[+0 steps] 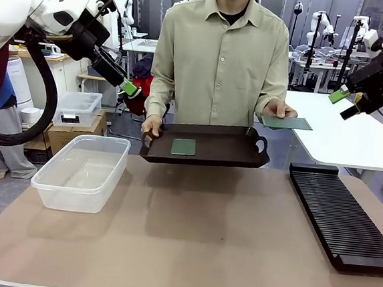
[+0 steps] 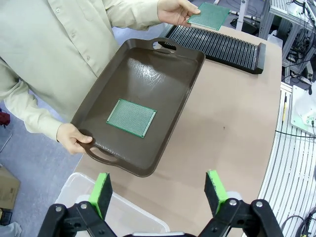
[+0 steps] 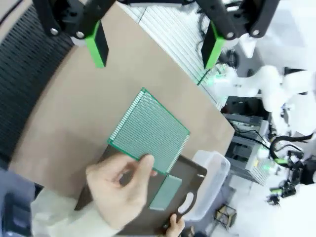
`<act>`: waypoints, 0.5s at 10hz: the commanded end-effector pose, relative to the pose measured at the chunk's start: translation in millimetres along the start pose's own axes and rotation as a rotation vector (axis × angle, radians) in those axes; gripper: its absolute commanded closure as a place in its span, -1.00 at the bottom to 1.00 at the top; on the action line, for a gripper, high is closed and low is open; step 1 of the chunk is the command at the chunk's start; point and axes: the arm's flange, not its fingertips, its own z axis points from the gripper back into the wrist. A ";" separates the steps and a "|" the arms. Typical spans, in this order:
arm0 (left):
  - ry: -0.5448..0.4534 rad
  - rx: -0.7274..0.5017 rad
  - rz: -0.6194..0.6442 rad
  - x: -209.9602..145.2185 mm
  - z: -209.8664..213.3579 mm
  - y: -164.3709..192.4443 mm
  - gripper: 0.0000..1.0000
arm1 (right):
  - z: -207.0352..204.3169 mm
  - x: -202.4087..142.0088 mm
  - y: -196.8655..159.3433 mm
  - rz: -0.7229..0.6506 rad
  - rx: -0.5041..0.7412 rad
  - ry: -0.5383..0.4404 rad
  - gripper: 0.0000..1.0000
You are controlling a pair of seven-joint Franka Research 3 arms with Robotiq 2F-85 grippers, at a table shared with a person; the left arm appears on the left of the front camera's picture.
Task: Sort PCBs into racks and boxes based on the side picked up.
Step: Pick up the Blank PCB handed by the Human.
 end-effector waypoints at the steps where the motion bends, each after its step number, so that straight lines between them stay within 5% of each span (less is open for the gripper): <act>1: -0.014 -0.017 0.004 -1.8 -0.4 0.9 -1.00 | -3.1 15.3 -18.3 -0.135 0.080 0.024 -1.00; 5: -0.014 -0.017 0.004 -1.8 -0.4 0.9 -1.00 | -18.5 8.5 -45.5 -0.155 0.101 0.028 -1.00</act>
